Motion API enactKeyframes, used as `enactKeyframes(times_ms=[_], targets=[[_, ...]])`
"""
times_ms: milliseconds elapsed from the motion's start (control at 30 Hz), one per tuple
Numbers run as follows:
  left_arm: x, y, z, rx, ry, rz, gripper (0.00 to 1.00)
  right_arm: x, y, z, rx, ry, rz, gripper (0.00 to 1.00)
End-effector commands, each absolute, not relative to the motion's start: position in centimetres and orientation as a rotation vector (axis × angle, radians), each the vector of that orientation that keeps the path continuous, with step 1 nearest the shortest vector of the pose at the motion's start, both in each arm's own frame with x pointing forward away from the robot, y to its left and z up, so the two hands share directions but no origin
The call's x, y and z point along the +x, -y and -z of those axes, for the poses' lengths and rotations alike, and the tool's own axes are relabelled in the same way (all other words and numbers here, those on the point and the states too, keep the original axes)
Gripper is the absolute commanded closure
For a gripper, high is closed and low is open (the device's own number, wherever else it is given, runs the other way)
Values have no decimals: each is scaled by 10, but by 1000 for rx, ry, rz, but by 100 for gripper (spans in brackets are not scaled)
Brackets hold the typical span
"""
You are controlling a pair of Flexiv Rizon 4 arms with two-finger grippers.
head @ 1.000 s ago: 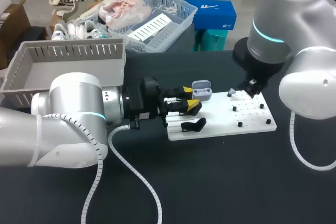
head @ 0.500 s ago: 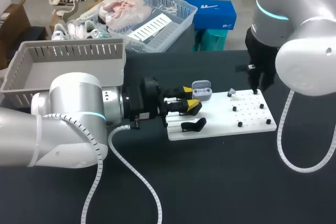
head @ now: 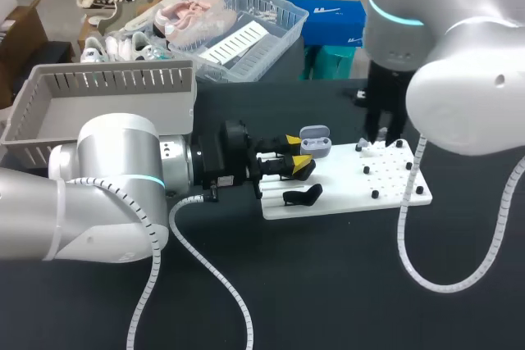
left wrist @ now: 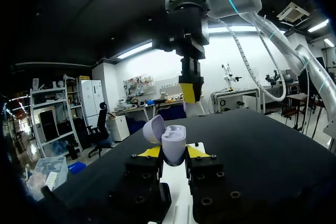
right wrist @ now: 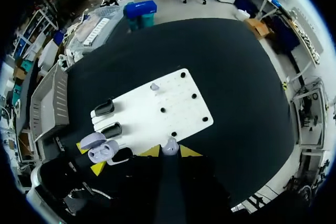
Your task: Pick up each earbud case from the left stands, insert the matching earbuds, close the lid, and place the case in the box.
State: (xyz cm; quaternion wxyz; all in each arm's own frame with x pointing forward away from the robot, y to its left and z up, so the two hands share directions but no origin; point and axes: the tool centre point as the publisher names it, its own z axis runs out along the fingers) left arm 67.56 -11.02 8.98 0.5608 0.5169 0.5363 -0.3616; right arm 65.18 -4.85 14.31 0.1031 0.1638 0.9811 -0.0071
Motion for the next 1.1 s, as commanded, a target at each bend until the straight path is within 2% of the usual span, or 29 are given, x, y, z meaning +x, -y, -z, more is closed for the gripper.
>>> enactKeyframes(times_ms=[33, 1100], targets=[[674, 111, -89, 1211, -1265, 843, 100, 647, 29, -146, 529, -2846, 58, 100], [674, 111, -89, 1211, -1265, 843, 100, 652, -23, -151, 602, -2817, 4, 100]])
